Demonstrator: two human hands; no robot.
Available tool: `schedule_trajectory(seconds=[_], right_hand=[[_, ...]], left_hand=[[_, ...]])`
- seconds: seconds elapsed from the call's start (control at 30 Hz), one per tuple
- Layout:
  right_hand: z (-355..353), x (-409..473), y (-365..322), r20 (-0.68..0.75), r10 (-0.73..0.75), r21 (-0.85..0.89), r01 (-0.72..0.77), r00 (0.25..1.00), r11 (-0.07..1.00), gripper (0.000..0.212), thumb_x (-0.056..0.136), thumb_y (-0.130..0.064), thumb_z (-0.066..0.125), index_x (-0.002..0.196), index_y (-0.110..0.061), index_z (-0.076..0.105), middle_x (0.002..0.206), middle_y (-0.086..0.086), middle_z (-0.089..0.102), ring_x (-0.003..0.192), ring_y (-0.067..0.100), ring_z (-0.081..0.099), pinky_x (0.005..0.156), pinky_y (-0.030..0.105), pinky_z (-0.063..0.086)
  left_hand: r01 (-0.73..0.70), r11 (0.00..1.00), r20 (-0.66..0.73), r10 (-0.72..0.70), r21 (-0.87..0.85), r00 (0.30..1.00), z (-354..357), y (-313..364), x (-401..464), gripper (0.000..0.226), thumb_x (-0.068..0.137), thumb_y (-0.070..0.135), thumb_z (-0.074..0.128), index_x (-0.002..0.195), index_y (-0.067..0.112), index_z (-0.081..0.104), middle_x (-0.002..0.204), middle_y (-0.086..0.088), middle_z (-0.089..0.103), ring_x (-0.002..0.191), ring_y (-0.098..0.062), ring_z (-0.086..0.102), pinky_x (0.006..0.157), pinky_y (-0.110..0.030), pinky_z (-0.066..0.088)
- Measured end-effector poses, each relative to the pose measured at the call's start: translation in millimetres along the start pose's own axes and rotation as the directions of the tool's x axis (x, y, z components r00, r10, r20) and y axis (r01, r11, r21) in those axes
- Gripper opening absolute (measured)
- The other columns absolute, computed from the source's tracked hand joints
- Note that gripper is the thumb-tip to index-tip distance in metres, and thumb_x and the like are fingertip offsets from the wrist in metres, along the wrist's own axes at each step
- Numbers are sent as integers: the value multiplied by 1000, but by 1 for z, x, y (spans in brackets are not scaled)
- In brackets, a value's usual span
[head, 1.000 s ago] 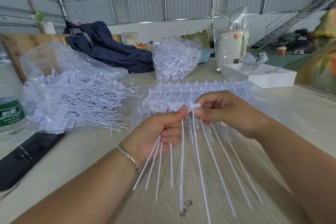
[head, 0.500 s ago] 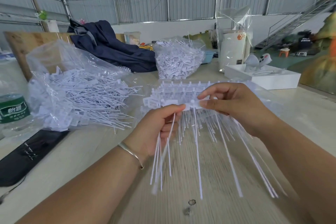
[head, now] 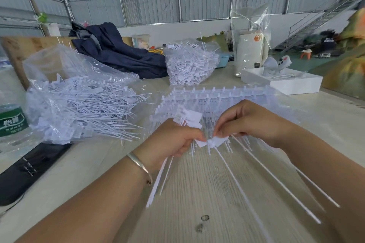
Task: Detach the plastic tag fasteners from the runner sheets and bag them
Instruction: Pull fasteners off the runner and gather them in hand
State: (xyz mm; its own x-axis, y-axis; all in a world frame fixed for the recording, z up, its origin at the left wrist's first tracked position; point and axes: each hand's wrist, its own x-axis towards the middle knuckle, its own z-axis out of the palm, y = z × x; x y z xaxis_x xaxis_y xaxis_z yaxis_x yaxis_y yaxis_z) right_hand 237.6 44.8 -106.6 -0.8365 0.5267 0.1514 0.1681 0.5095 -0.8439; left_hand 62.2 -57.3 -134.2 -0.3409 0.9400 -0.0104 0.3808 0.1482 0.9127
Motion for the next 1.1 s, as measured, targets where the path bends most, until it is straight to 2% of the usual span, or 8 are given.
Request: schedule_trajectory(seconds=[0.07,0.13,0.3,0.47,0.63,0.8,0.9,1.1], right_hand=[[1,0,-1,9,12,-24,-12,1000,1000,7,67,-5,72,65,-10,77,58,10,56,50,8,39,50,14,33],[-1,0,0,-38,-6,-7,5,999,1000,10,70,-4,71,65,-10,77,57,5,60,50,6,42,50,12,35],[-1,5,6,-139,-7,41,12,990,999,14,82,0,62,77,-7,72,53,-8,53,50,2,45,51,10,36],[5,6,9,-219,-117,-234,64,969,970,18,85,-1,58,75,-14,65,53,-12,52,50,3,45,51,12,34],[11,6,9,-193,-200,-386,113,961,915,15,84,-7,61,79,-20,67,67,-3,60,64,14,54,59,21,38],[11,6,10,-185,-229,-394,142,956,908,14,86,-6,63,86,-19,70,75,3,65,73,23,60,69,36,46],[6,6,10,-196,-201,-405,107,960,908,7,88,-20,67,81,-22,68,75,1,65,71,18,58,68,32,43],[-5,4,7,-272,-105,-243,37,957,969,41,81,-44,72,71,-5,62,62,3,50,57,12,42,62,27,34]], left_hand=[[-50,951,-172,107,307,979,1,-5,2,29,71,13,70,50,18,51,44,7,43,39,-10,40,39,-17,27],[-64,913,-242,174,404,954,-1,-8,2,30,75,14,68,53,13,48,45,5,41,44,-12,41,39,-18,26],[-48,999,-105,45,-26,993,2,-9,3,33,72,12,83,60,18,53,43,11,46,35,-4,42,37,-13,30],[73,928,-149,-136,-366,979,4,-9,3,33,92,27,66,68,18,45,43,10,37,33,-5,31,34,-15,22],[119,909,-6,-132,-399,991,3,-6,2,47,82,61,60,74,15,53,51,8,36,37,-6,28,34,-16,22],[50,915,40,-37,-401,999,3,-5,0,43,70,32,83,101,8,65,52,10,32,39,-6,25,35,-16,21],[35,900,6,-36,-434,999,-1,-7,1,20,79,19,78,76,14,59,51,9,28,37,-6,22,35,-16,18],[52,774,115,27,-631,993,-7,-5,1,29,75,19,72,49,22,61,51,10,21,37,-3,16,35,-15,13]])
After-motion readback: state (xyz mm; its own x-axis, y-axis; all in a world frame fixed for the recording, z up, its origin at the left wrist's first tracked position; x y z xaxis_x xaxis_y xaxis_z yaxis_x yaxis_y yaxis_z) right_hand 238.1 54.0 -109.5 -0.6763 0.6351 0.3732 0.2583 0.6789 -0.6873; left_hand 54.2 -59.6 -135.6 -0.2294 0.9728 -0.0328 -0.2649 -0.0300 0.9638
